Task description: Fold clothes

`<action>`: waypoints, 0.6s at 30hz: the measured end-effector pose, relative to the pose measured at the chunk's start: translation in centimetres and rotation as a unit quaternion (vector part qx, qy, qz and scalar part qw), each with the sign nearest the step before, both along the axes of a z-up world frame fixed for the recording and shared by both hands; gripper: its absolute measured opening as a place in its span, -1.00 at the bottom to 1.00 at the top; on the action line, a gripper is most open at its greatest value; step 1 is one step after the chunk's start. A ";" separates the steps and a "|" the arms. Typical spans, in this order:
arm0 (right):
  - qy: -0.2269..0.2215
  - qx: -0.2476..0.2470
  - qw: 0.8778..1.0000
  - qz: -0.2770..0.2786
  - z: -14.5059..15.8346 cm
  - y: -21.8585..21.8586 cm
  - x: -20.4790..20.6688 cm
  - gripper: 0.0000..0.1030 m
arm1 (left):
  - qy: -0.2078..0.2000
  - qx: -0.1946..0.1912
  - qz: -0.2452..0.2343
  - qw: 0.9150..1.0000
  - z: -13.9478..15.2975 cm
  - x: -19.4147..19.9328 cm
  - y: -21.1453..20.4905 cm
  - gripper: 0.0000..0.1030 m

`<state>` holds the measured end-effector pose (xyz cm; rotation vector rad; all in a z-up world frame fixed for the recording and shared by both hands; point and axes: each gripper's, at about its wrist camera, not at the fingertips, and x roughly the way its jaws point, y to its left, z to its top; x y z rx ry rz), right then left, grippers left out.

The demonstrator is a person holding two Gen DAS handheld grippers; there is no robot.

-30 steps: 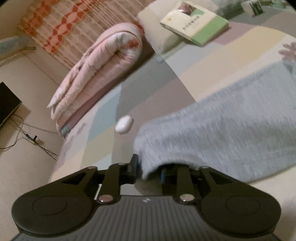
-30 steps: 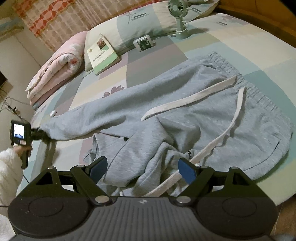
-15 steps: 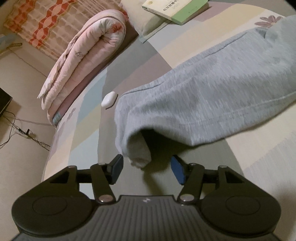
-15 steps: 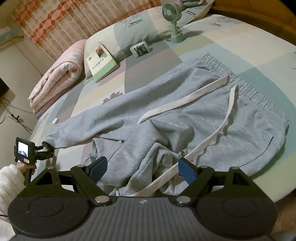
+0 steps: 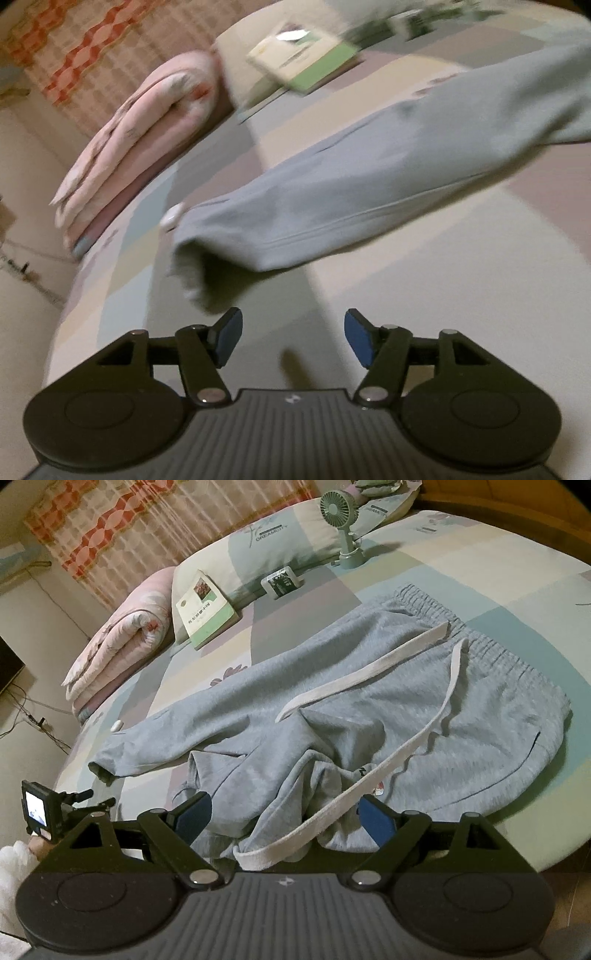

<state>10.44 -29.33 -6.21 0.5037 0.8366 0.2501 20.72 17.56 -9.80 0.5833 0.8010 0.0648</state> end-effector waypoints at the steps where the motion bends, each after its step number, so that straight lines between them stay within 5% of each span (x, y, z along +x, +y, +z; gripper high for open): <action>1: -0.001 0.001 1.000 -0.001 0.0 0.0 -0.2 0.76 | 0.000 -0.009 -0.011 1.000 0.1 -0.6 -1.0 0.23; 9: -0.012 0.010 1.000 -0.009 0.0 0.4 -1.9 0.96 | 0.000 -0.073 -0.106 0.992 0.5 -4.8 -8.0 0.30; 18: -0.023 0.010 1.000 -0.016 0.2 1.1 -3.7 0.98 | 0.010 -0.136 -0.204 0.969 1.1 -9.9 -13.8 0.40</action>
